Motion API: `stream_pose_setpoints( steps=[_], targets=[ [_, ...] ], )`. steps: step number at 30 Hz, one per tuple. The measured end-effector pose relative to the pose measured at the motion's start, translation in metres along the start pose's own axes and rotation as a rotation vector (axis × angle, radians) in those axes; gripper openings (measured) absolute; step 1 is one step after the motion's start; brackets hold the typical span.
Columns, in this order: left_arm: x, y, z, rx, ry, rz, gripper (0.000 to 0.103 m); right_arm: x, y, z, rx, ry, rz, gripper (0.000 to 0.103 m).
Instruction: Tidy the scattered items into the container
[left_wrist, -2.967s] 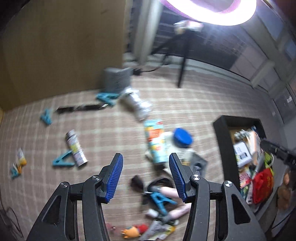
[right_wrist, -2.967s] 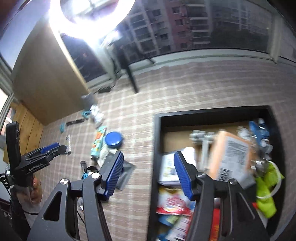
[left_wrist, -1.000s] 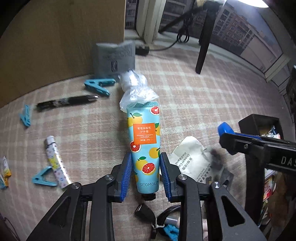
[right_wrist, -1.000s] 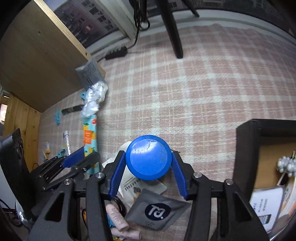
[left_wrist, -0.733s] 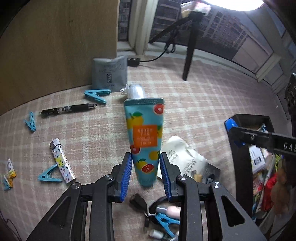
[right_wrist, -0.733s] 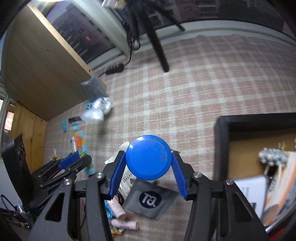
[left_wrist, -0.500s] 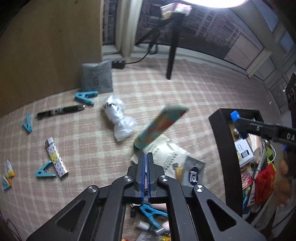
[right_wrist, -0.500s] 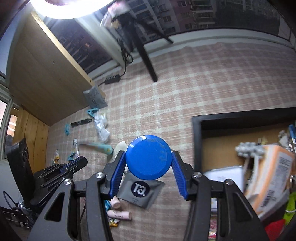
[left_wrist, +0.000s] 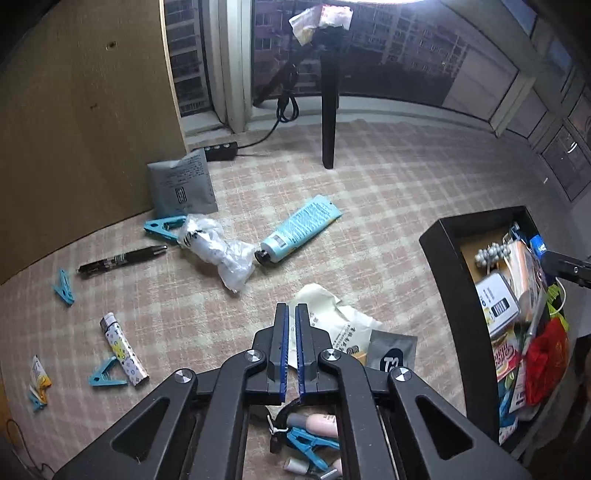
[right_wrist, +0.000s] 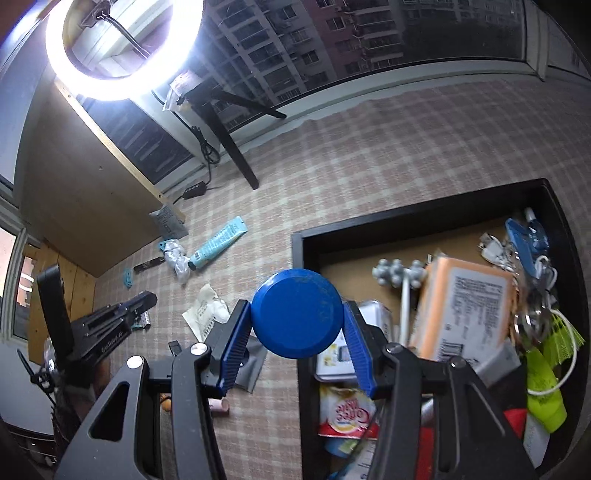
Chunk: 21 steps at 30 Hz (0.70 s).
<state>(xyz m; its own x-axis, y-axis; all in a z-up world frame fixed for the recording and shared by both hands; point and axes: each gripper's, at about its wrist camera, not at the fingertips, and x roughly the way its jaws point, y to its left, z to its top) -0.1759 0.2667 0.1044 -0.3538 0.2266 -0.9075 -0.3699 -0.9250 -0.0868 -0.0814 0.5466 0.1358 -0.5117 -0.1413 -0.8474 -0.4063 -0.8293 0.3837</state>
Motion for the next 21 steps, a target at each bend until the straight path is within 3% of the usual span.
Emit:
stream_pose_setpoints(
  steps=[4,6,14,21],
  targets=[
    [0.005,-0.013,-0.009,0.028,0.035,-0.041,0.006,-0.011,-0.013,-0.005,0.006,-0.025,-0.044,0.049],
    [0.008,-0.021,-0.014,0.040,0.054,-0.055,0.019,-0.019,-0.026,-0.008,0.031,-0.037,-0.057,0.049],
    [0.003,-0.061,-0.028,0.088,0.072,-0.122,0.019,-0.062,-0.086,-0.024,0.136,-0.094,-0.159,0.049],
    [-0.008,-0.075,-0.028,0.110,0.055,-0.141,0.020,-0.085,-0.127,-0.037,0.194,-0.094,-0.257,0.049]
  ],
)
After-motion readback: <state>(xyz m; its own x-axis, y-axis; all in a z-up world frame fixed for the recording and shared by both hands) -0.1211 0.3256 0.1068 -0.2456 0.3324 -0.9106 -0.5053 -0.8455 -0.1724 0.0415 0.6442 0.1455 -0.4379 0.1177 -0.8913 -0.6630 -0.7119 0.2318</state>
